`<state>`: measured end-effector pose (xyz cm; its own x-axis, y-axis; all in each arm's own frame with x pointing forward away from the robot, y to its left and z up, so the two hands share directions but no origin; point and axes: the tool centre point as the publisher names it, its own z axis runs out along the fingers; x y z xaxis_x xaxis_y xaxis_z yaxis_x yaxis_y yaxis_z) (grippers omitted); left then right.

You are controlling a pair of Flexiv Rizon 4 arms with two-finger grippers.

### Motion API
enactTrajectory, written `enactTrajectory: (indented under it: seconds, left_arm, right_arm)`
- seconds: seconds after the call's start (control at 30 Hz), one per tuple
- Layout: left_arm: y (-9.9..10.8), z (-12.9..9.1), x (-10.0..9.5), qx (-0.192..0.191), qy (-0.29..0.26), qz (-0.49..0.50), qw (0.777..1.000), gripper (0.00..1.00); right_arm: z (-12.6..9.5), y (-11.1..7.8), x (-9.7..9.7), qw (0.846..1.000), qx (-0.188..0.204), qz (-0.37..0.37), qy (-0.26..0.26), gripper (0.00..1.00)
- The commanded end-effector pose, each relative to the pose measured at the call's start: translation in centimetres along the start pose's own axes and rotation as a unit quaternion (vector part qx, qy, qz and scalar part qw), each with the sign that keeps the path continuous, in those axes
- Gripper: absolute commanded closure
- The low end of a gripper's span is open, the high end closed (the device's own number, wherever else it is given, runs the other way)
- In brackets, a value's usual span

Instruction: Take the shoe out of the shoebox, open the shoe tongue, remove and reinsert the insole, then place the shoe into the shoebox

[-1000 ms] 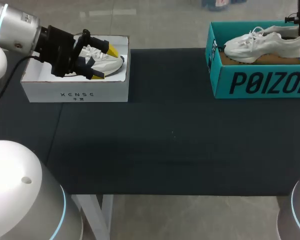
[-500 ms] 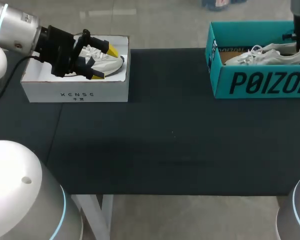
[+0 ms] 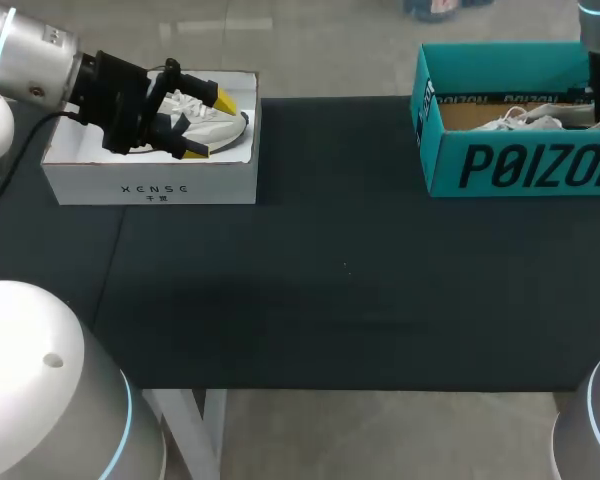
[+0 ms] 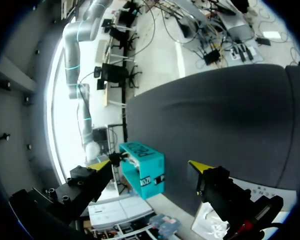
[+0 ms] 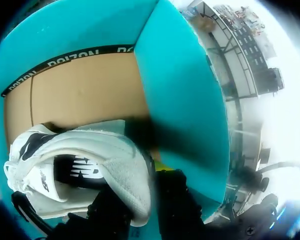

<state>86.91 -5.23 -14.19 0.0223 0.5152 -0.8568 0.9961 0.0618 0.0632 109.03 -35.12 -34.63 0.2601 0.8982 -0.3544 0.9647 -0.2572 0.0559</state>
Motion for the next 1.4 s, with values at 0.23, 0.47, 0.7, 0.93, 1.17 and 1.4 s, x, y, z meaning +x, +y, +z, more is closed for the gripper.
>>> enactTrajectory:
  seconds: [0.23, 0.47, 0.7, 0.93, 1.17, 1.4]
  left_arm:
    - [-0.1, 0.0, -0.1, -0.001, 0.001, 0.0, 1.0, 0.0]
    - [-0.1, 0.0, -0.1, -0.001, 0.001, 0.0, 1.0, 0.0]
    - [-0.1, 0.0, -0.1, -0.001, 0.001, 0.0, 1.0, 0.0]
    - [-0.1, 0.0, -0.1, -0.001, 0.001, 0.0, 1.0, 0.0]
    - [-0.1, 0.0, -0.1, -0.001, 0.001, 0.0, 1.0, 0.0]
    - [-0.1, 0.0, -0.1, -0.001, 0.001, 0.0, 1.0, 0.0]
  right_arm:
    - [2.0, 0.1, 0.5, 1.0, 0.02, 0.012, -0.021, 0.01]
    - [-0.4, -0.2, -0.1, 1.0, 0.008, 0.007, -0.001, 0.0]
    - [-4.6, -0.6, -0.6, 0.998, -0.003, -0.023, 0.051, 0.0]
    - [-9.2, -0.9, -0.8, 0.992, -0.025, -0.066, 0.101, 0.0]
    - [-12.8, -2.2, -0.6, 0.989, -0.031, -0.091, 0.112, 0.0]
    - [-13.4, -2.6, -0.8, 0.99, -0.014, -0.078, 0.114, 0.0]
